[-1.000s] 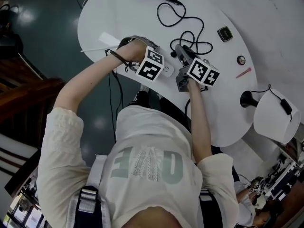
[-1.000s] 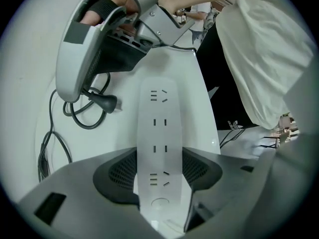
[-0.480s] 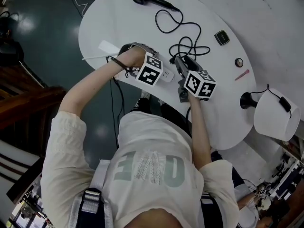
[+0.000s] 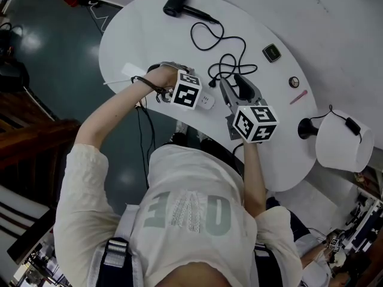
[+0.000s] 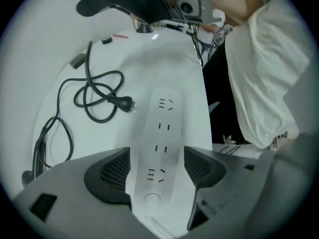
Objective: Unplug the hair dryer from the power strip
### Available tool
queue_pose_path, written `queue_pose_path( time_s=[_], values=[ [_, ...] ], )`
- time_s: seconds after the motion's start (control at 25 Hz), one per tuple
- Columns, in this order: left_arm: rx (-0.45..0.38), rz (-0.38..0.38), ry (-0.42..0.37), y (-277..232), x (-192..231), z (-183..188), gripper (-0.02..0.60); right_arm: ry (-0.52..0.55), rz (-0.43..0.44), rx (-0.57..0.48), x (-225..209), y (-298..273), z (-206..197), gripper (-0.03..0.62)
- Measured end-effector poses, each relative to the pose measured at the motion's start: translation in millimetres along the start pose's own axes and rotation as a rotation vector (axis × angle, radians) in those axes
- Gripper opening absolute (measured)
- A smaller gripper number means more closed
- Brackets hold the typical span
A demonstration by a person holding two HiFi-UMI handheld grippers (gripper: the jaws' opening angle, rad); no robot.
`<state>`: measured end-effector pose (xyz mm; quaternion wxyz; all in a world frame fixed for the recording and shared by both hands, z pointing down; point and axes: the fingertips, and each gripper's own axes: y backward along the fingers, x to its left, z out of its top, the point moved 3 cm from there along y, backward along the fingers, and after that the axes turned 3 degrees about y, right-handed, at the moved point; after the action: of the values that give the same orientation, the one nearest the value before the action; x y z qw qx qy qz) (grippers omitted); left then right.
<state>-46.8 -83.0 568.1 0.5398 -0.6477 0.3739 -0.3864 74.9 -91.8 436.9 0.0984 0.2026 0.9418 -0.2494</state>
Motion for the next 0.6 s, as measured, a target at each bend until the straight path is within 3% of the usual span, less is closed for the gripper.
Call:
queue_pose_path(
  time_s=[0.08, 0.2, 0.28, 0.4, 0.56, 0.6],
  values=[
    [-0.062, 0.005, 0.065, 17, 8, 4, 0.322, 0.018, 0.005, -0.012, 3, 0, 11, 0.197],
    [-0.167, 0.117, 0.137, 54, 32, 10, 0.322, 0.107, -0.039, -0.027, 6, 0, 29, 0.206],
    [-0.309, 0.222, 0.249, 87, 53, 17, 0.321, 0.176, -0.090, -0.065, 7, 4, 47, 0.206],
    [-0.604, 0.318, 0.449, 141, 71, 32, 0.321, 0.220, -0.150, -0.156, 11, 16, 77, 0.206],
    [-0.855, 0.486, 0.584, 200, 72, 40, 0.310, 0.302, -0.229, -0.270, 20, 35, 119, 0.201],
    [-0.907, 0.544, 0.617, 215, 71, 38, 0.282, 0.337, -0.259, -0.312, 23, 42, 131, 0.172]
  ],
)
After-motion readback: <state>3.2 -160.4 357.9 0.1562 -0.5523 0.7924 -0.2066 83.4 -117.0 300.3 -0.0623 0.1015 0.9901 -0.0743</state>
